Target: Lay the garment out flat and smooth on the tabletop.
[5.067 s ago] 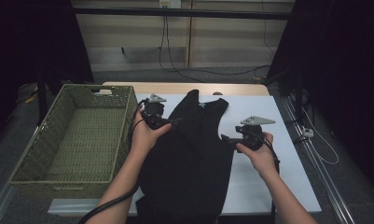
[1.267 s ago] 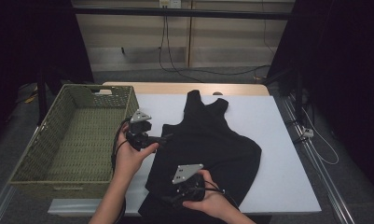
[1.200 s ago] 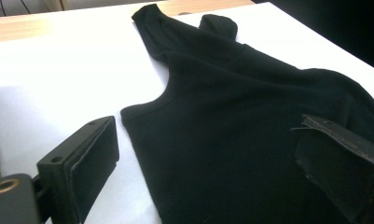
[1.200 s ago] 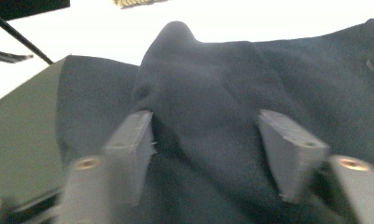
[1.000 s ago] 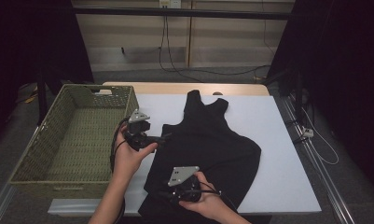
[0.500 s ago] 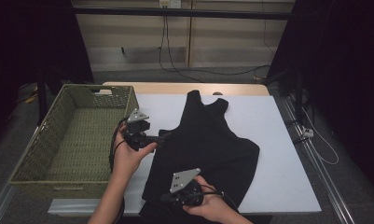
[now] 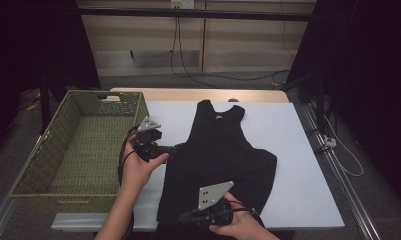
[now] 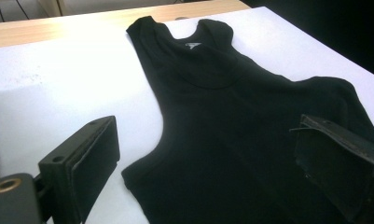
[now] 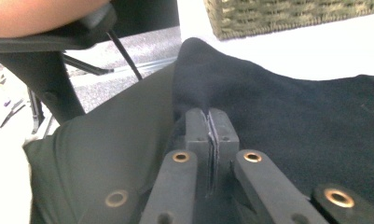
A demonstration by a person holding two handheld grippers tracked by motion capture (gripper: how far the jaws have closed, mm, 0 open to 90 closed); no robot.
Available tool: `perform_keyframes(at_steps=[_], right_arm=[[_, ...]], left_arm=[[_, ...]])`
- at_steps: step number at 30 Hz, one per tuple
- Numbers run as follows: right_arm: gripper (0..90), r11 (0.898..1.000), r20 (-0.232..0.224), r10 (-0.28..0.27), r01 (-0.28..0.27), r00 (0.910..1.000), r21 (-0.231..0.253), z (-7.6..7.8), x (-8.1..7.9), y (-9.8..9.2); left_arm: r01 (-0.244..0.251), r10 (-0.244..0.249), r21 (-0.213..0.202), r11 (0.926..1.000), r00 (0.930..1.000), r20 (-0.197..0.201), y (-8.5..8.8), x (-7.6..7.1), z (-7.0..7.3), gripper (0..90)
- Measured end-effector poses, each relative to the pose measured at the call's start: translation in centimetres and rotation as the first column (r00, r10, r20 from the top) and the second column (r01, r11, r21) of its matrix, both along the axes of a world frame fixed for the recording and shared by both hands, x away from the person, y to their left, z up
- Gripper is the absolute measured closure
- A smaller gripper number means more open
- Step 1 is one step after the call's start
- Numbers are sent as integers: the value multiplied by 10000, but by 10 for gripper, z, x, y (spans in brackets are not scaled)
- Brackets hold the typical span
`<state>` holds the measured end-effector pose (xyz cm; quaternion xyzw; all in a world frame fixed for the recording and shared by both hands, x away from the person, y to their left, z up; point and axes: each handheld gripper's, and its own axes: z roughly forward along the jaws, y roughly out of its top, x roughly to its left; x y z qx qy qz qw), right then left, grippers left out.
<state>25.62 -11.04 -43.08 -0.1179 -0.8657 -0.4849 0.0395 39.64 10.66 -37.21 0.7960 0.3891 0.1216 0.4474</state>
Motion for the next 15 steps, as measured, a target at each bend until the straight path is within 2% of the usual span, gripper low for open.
perform_keyframes(at_steps=[1, 2, 3, 4, 5, 6, 7, 8, 9, 10, 12, 13, 14, 15], right_arm=[[895, 9999, 12, 95, -95, 10000, 52, 2, 0, -2], [896, 9999, -36, 103, -102, 9999, 136, 3, -2, -3], [895, 9995, -61, 228, -226, 9997, 224, 4, -2, -4], [896, 9994, -83, 260, -258, 9996, 238, 5, -4, -5], [896, 9992, -22, 333, -332, 9994, 214, 6, -6, -5], [895, 9987, -51, 461, -460, 9989, 213, 7, -7, -6], [896, 9986, -102, 435, -432, 9990, 320, 8, -9, -6], [895, 9977, -93, 582, -579, 9983, 346, 8, -11, -6], [895, 9970, -201, 710, -703, 9973, 320, 8, -14, -6], [895, 9965, -181, 762, -755, 9969, 357, 8, -17, -5], [895, 9940, -208, 1070, -1064, 9940, 267, 7, -23, -1], [886, 9944, -123, 1046, -1044, 9944, 136, 7, -26, 1], [822, 9946, -118, 1040, -1039, 9945, 90, 6, -27, 3], [733, 9939, -413, 1094, -1088, 9931, 153, 4, -28, 5]], left_arm=[[-78, 78, -109, 9999, 10000, -52, -1, 0, 0, 69], [-14, 14, 17, 10000, 10000, -17, 0, 0, 0, 69], [-361, 356, -511, 9980, 9993, -105, -5, -1, -2, 69], [4, -4, 4, 10000, 10000, -44, -2, 1, -2, 69], [-264, 256, -508, 9984, 9995, -173, -6, -1, -3, 69], [-14, 10, -171, 9999, 9997, -239, -5, 0, -3, 69], [-232, 229, -384, 9990, 9997, -87, -7, 0, -4, 70], [-8, 9, 47, 10000, 9999, -147, -6, 1, -4, 69], [-240, 233, -424, 9988, 9996, -185, -10, 1, -6, 69], [38, -38, 58, 10000, 9999, -129, -8, 2, -6, 69], [124, -120, 182, 9998, 9997, -204, -10, 3, -7, 69], [-147, 141, -242, 9996, 9996, -236, -13, 3, -9, 69], [133, -130, 149, 9998, 9997, -214, -11, 5, -10, 69], [52, -51, 39, 10000, 9995, -298, -13, 5, -11, 69]])
